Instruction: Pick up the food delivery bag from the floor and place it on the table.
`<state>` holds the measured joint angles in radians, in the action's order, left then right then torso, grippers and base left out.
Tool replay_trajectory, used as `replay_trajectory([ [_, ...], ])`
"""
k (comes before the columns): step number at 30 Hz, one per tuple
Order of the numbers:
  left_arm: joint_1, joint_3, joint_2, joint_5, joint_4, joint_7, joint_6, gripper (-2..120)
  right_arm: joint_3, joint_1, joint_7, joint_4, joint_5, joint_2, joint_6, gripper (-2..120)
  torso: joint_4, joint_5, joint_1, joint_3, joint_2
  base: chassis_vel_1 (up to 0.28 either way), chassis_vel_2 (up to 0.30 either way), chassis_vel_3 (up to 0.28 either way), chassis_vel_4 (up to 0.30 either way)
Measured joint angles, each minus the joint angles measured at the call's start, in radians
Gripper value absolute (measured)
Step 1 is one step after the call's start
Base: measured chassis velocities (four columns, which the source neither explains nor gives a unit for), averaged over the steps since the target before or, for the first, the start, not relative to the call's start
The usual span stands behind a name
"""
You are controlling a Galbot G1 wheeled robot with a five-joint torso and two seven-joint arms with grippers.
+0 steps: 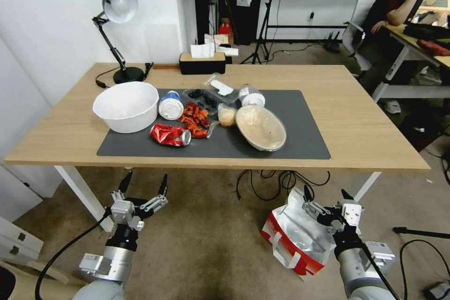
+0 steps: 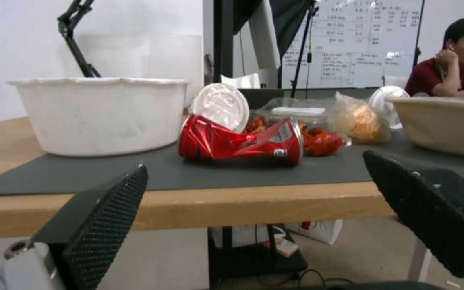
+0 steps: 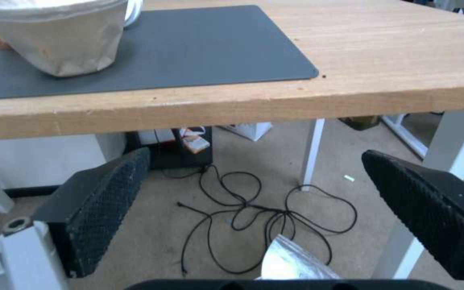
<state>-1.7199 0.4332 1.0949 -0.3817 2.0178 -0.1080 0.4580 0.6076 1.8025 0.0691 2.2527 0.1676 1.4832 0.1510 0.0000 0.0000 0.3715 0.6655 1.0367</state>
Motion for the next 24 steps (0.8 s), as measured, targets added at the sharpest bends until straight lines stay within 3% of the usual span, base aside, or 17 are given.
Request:
replay_trajectory([
  [24, 0.013, -0.003, 0.002, 0.006, -0.03, 0.002, 0.013, 100, 0.009, 0.0, 0.01, -0.012, -0.003, -0.005, 0.008, 100, 0.0, 0.0, -0.05, -0.066, -0.115, 0.0, 0.0, 0.0, 0.0],
])
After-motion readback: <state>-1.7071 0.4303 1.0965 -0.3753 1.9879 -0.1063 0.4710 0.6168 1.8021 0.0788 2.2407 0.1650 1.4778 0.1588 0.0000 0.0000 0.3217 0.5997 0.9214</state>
